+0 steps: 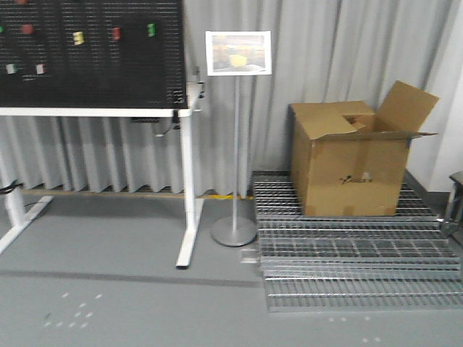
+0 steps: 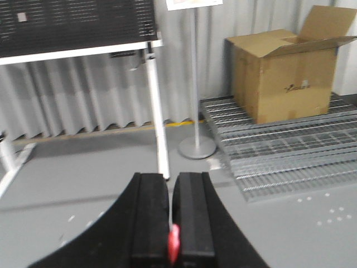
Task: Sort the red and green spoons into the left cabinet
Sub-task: 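Drive the base away from the bench to the white cabinet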
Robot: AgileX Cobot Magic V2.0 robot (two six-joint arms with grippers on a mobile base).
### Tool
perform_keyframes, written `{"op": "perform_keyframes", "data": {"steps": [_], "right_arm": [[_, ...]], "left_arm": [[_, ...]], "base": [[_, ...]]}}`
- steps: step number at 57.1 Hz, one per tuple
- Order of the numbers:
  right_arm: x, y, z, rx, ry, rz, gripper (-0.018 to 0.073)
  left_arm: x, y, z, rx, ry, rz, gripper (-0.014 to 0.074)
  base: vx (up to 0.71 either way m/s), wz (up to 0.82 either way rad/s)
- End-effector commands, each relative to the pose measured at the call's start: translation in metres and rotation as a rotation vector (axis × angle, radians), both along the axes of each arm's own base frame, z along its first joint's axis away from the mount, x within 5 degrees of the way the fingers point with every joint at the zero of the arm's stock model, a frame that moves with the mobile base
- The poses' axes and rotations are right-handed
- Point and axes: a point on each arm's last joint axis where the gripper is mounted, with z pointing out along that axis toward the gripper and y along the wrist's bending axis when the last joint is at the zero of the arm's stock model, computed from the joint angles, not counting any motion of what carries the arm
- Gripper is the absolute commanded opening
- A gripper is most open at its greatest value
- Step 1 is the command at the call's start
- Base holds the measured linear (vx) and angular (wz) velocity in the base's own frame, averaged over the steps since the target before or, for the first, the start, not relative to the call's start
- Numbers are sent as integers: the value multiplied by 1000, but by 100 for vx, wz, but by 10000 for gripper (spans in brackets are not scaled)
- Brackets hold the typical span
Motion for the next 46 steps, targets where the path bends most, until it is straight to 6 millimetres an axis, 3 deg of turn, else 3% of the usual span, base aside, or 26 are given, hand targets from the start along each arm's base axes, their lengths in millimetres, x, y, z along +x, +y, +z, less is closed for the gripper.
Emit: {"op": "perform_keyframes", "data": {"steps": [1, 46], "right_arm": [[2, -1, 17, 23, -100, -13, -4], [2, -1, 17, 23, -100, -13, -4]], "left_arm": [[1, 2, 16, -20, -97, 20, -4], [1, 2, 16, -20, -97, 20, -4]], "base": [[58, -41], [53, -56]]}}
